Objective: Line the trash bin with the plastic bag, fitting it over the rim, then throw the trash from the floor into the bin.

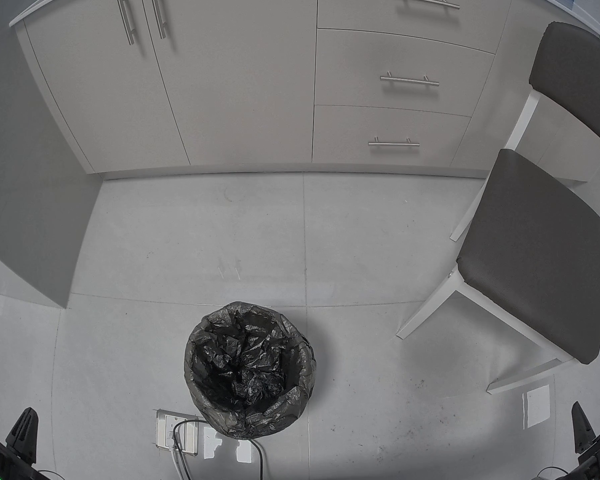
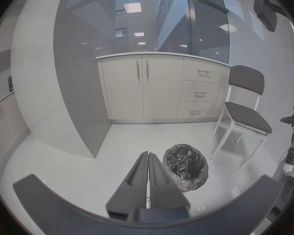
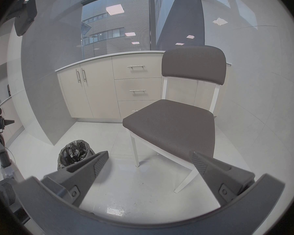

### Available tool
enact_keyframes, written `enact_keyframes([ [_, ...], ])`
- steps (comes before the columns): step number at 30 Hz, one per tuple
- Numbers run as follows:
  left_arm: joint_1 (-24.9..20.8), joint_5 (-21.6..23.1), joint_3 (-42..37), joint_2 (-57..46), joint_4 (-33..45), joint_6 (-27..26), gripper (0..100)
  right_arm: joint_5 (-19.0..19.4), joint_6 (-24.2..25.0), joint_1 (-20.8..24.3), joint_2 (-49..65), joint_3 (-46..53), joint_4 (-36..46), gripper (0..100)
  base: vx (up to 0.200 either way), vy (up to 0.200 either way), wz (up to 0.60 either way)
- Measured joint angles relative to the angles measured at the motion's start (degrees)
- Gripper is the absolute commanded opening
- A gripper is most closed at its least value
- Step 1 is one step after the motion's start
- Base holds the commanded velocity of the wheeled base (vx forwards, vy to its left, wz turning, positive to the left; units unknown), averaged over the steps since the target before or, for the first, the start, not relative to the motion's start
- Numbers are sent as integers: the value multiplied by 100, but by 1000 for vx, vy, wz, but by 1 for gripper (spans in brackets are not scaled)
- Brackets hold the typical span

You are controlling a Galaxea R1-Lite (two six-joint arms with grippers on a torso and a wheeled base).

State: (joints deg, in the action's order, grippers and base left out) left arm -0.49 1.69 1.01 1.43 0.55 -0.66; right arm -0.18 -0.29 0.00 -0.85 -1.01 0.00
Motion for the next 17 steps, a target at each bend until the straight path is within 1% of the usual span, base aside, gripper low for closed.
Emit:
enact_keyframes([
  [5, 22, -258, -2, -28, -41, 210, 0, 0, 5, 0, 0, 0, 0, 100, 0, 0, 0],
  [10, 28, -280, -2, -39, -65, 221, 0, 0, 5, 0, -2, 0, 0, 100, 0, 0, 0],
  [17, 33, -251, -2, -46, -60, 88, 0, 0, 7, 0, -2, 0, 0, 100, 0, 0, 0],
])
